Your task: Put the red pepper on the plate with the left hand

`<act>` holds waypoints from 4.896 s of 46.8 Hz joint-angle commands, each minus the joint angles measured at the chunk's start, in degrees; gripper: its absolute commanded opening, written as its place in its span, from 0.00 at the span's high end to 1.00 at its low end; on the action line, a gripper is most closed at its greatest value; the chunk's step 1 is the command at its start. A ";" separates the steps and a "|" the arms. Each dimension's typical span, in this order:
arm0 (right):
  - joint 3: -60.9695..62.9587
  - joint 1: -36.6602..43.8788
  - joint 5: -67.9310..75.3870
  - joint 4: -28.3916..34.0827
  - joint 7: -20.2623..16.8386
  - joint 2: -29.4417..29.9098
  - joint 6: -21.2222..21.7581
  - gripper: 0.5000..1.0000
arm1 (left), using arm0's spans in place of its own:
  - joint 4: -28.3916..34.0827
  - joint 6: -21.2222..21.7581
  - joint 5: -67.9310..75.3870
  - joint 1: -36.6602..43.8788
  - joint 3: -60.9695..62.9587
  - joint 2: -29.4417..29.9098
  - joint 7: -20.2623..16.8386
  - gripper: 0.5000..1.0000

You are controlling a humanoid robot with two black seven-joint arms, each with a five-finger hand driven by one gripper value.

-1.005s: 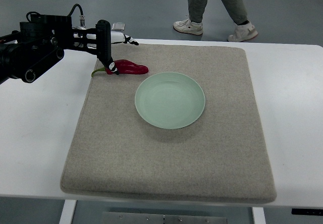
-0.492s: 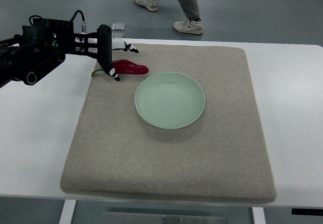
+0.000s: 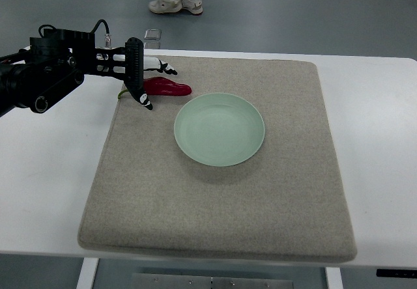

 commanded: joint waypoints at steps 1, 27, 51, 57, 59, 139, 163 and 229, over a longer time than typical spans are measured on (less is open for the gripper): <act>0.00 0.00 0.01 0.00 0.00 0.00 0.00 0.14 | -0.03 0.01 0.04 -0.05 0.62 0.00 -0.01 0.13; 0.00 0.00 0.02 0.00 0.00 0.00 0.00 0.14 | -0.12 -0.34 0.12 0.03 0.70 0.00 -0.01 0.37; 0.00 0.00 0.02 0.00 0.00 0.00 0.00 0.14 | -0.03 -0.69 0.21 -0.05 0.88 0.00 -0.01 1.00; 0.00 0.00 0.01 0.00 0.00 0.00 0.00 0.14 | 0.05 -0.61 0.21 -0.05 0.79 0.00 -0.01 1.00; 0.00 0.00 0.02 0.00 0.00 0.00 0.00 0.14 | 0.14 -0.61 0.21 -0.05 0.79 0.09 -0.01 1.00; 0.00 0.00 0.02 0.00 0.00 0.00 0.00 0.14 | -20.34 6.78 0.91 -0.41 0.88 -0.35 -5.63 1.00; 0.00 0.00 0.02 0.00 0.00 0.00 0.00 0.14 | -20.25 6.69 0.83 0.21 0.88 -0.35 -6.16 1.00; 0.00 0.00 -0.07 0.00 0.00 0.00 0.00 0.14 | -3.46 13.45 -24.66 -0.49 0.26 -0.35 -6.07 0.01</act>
